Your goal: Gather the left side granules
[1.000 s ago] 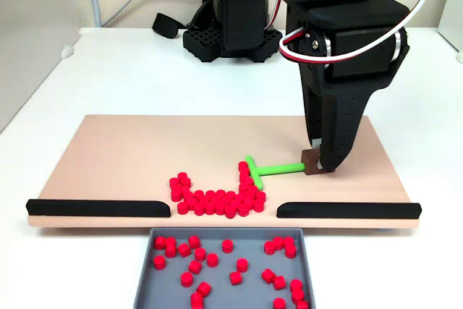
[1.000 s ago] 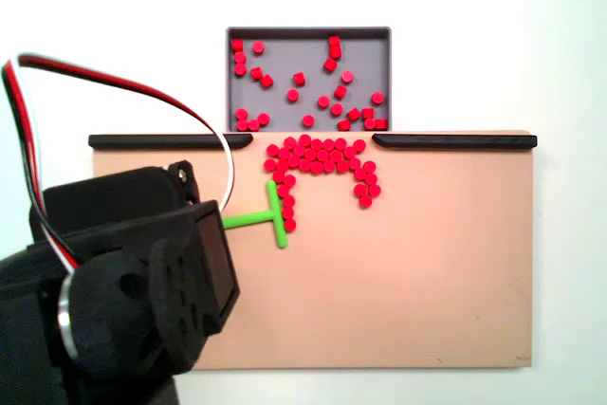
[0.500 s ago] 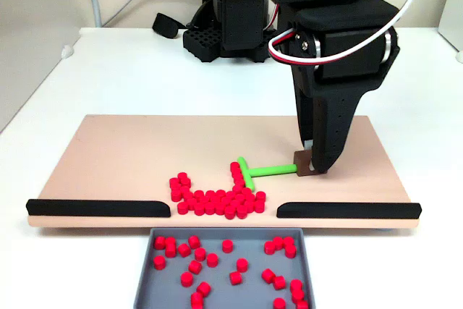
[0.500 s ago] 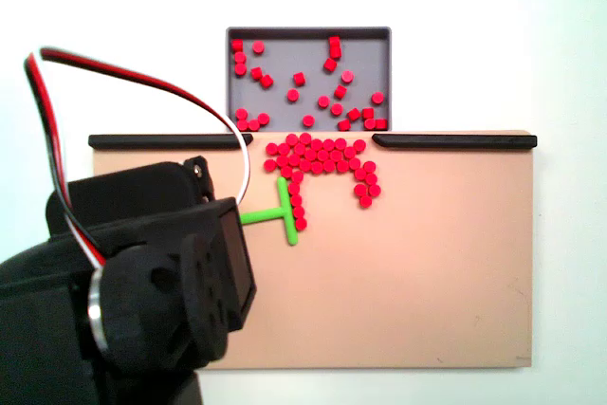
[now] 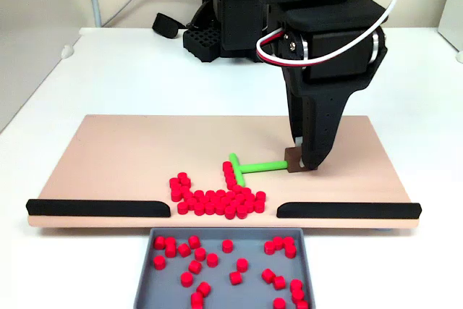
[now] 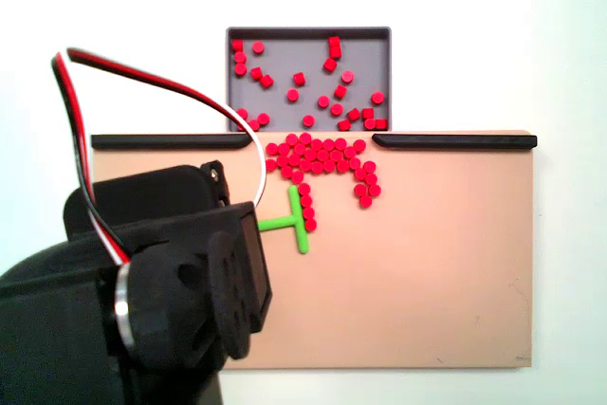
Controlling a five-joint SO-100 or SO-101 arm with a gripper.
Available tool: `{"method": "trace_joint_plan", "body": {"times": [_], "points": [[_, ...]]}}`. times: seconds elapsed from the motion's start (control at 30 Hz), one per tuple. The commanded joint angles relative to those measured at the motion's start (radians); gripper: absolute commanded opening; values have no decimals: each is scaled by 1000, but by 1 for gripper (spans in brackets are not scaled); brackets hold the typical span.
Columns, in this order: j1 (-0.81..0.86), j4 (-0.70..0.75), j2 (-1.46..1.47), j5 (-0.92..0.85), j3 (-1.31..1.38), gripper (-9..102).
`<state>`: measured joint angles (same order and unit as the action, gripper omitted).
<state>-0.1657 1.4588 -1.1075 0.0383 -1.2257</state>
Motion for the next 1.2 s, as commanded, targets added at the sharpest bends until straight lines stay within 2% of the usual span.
{"method": "trace_joint_plan", "body": {"times": [0.0,0.7,1.17], "points": [[14,2,-5,-18,23,0],[5,2,-40,-32,23,0],[-101,2,-175,-40,6,0]]}}
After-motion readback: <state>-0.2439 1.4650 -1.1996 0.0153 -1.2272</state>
